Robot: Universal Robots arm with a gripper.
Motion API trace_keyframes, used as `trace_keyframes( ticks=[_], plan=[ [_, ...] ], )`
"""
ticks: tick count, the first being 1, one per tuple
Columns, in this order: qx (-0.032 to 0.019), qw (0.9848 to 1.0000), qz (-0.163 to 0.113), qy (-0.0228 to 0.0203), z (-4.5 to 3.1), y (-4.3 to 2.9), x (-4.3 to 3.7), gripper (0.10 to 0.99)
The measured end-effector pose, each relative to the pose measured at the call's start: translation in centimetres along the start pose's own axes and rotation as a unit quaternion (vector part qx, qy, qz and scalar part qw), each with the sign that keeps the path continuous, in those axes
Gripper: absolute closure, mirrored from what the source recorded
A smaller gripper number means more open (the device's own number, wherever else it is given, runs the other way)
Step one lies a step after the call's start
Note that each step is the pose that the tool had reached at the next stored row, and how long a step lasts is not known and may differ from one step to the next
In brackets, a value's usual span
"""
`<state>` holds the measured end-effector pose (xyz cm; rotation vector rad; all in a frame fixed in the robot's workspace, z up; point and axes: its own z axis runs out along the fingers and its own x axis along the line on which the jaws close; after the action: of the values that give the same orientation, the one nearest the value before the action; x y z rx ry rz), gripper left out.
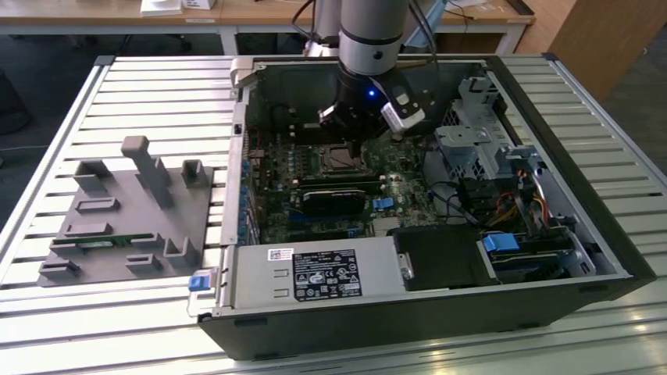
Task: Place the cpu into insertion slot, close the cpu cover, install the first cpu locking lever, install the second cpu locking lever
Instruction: 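Install the second cpu locking lever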
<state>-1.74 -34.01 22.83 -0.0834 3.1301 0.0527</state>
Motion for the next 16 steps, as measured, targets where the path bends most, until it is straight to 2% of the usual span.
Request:
trace_keyframes(
  ticks=[7, 11, 13, 16],
  plan=[
    [-0.002, 1.0, 0.0, 0.0, 0.05, -0.44, 0.03, 0.965],
    [-0.0057, 1.0, 0.001, 0.0001, 0.04, -1.15, 0.06, 0.965],
    [-0.0111, 0.9999, 0.001, 0.0, 0.05, -1.35, 0.07, 0.965],
    [-0.0274, 0.9996, 0.002, -0.0001, 0.06, -1.48, 0.08, 0.965]
  ],
)
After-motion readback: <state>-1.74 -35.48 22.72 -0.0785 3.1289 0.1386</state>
